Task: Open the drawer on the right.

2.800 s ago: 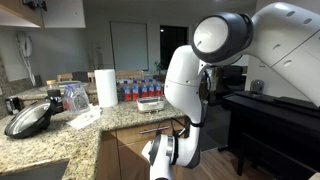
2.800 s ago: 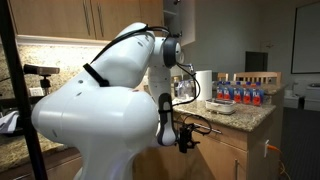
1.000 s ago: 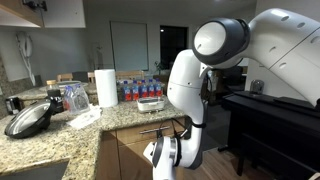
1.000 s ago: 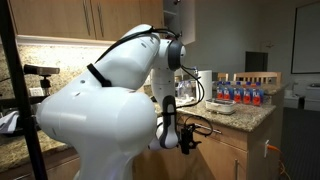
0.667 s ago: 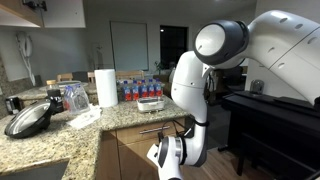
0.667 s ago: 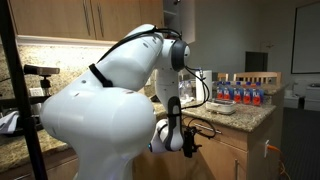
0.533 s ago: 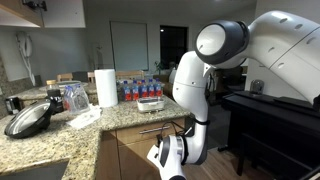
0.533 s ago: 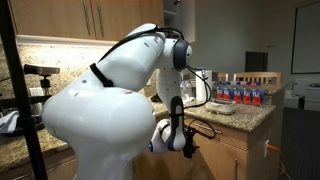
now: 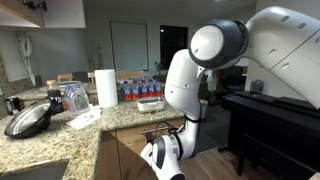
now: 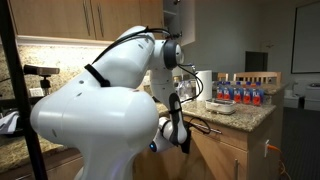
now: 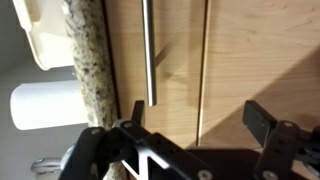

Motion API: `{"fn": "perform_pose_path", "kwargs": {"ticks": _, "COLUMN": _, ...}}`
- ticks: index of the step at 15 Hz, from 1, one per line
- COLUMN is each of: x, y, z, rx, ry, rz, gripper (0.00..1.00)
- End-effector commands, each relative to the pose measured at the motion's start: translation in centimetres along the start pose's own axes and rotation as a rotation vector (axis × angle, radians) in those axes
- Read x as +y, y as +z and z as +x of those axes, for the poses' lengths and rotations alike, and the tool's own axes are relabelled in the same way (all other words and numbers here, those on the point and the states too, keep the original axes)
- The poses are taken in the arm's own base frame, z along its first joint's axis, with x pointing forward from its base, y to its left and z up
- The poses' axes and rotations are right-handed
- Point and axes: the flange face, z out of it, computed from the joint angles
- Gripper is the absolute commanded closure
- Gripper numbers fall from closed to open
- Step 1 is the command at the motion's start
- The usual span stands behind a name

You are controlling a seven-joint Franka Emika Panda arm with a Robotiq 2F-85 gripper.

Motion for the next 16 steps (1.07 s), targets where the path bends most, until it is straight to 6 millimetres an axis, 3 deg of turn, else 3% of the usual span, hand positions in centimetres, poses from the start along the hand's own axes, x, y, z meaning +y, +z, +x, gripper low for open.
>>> {"fn": "perform_pose_path", "kwargs": {"ticks": 1, "x": 0.6, "y": 1.0, "z": 1.1, "rx": 0.084, "ry": 0.041, "rz": -0.118, "gripper": 0.0}}
{"fn": "perform_pose_path", "kwargs": {"ticks": 5, "x": 1.5, "y": 3.1, "z": 0.1, "rx": 0.113, "ry": 0.08, "rz": -0.238, "gripper": 0.0}}
{"fn": "perform_pose_path", "kwargs": {"ticks": 9, "x": 3.6, "y": 6.1, "z": -1.3, "rx": 0.033, "ry": 0.135, "rz": -0.339, "gripper": 0.0}}
{"fn": "perform_pose_path", "kwargs": {"ticks": 16, "x": 3.5, "y": 8.5, "z": -3.1, "rx": -0.116, "ry": 0.196, "rz": -0.4, "gripper": 0.0}}
